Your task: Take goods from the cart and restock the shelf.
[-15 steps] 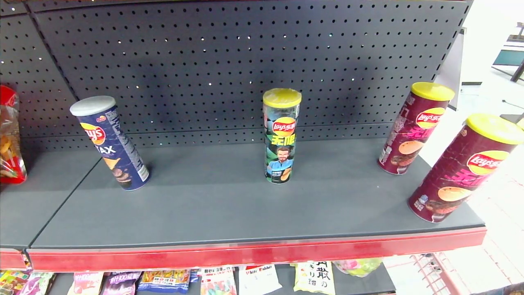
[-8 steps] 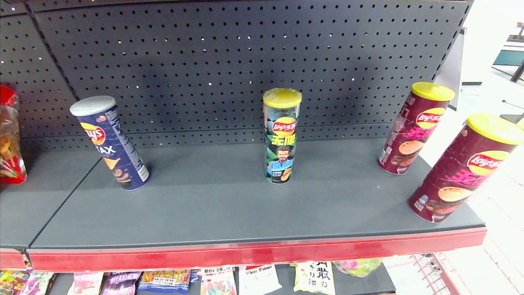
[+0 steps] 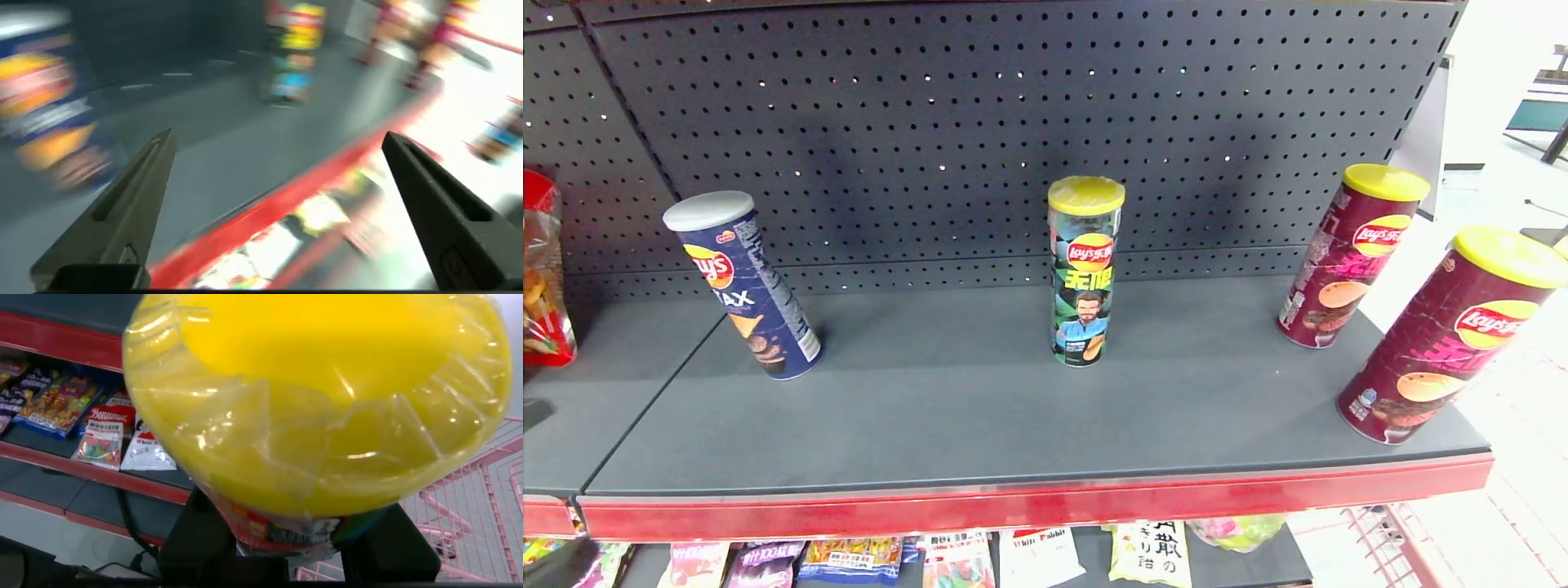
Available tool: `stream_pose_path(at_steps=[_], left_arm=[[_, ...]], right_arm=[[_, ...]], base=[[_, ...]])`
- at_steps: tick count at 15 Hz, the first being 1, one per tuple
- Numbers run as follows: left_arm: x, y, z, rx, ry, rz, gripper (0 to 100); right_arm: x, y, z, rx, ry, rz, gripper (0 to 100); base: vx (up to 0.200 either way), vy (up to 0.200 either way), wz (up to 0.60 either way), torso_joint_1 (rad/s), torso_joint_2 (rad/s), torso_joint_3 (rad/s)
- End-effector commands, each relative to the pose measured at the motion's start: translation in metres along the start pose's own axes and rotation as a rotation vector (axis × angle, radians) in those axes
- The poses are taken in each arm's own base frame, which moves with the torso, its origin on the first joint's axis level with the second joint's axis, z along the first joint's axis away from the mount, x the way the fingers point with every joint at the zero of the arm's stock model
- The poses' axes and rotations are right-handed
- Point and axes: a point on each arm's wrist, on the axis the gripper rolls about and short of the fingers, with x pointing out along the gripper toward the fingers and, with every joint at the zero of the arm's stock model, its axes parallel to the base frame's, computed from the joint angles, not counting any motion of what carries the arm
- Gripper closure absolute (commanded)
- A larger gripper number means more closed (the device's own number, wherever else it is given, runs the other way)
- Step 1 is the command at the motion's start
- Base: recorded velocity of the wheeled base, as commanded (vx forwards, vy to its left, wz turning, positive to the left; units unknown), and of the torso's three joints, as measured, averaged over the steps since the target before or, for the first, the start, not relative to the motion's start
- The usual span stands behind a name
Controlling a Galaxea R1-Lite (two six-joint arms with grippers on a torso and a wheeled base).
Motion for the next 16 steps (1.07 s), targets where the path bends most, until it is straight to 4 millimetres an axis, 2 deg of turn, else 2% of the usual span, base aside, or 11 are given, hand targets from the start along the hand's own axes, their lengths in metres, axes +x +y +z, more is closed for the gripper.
stream_pose_path(at_steps=[1, 2, 3, 4, 5, 6, 7, 9, 10, 13, 16], left_arm=[[0.112, 0.04, 0.002, -0.037, 0.152, -0.364, 0], [0.138, 0.051, 0.0, -0.014, 0.14, -0.396, 0], [0.155, 0.058, -0.001, 0.007, 0.135, -0.406, 0], [0.186, 0.066, 0.001, 0.047, 0.126, -0.433, 0], [0.205, 0.069, 0.003, 0.061, 0.124, -0.451, 0], [0.214, 0.07, 0.003, 0.067, 0.124, -0.461, 0], [0.237, 0.074, 0.0, 0.089, 0.124, -0.478, 0], [0.267, 0.086, -0.006, 0.157, 0.107, -0.501, 0], [0.271, 0.087, -0.004, 0.167, 0.098, -0.512, 0], [0.301, 0.095, 0.004, 0.194, 0.051, -0.551, 0], [0.315, 0.092, 0.006, 0.199, 0.032, -0.595, 0]], right_arm=[[-0.001, 0.0, 0.001, -0.001, -0.005, -0.003, 100], [-0.001, 0.0, 0.001, -0.001, -0.006, -0.003, 100], [-0.001, 0.0, 0.002, 0.001, -0.006, -0.003, 100], [-0.001, 0.0, 0.002, 0.001, -0.007, -0.008, 100], [-0.001, 0.0, 0.003, 0.001, -0.007, -0.009, 100], [-0.001, 0.0, 0.003, 0.001, -0.01, -0.01, 100], [-0.001, 0.0, 0.003, 0.001, -0.011, -0.016, 100], [-0.002, -0.001, 0.003, 0.001, -0.014, -0.029, 100], [-0.002, -0.001, 0.003, 0.001, -0.014, -0.029, 100], [-0.003, -0.001, 0.004, 0.001, -0.022, -0.031, 100], [-0.003, -0.001, 0.004, 0.001, -0.02, -0.032, 100]], base=[[0.0, 0.0, 0.0, 0.0, 0.0, 0.0], [0.0, 0.0, 0.0, 0.0, 0.0, 0.0], [0.0, 0.0, 0.0, 0.0, 0.0, 0.0], [0.0, 0.0, 0.0, 0.0, 0.0, 0.0], [0.0, 0.0, 0.0, 0.0, 0.0, 0.0], [0.0, 0.0, 0.0, 0.0, 0.0, 0.0], [0.0, 0.0, 0.0, 0.0, 0.0, 0.0], [0.0, 0.0, 0.0, 0.0, 0.0, 0.0], [0.0, 0.0, 0.0, 0.0, 0.0, 0.0], [0.0, 0.0, 0.0, 0.0, 0.0, 0.0], [0.0, 0.0, 0.0, 0.0, 0.0, 0.0]])
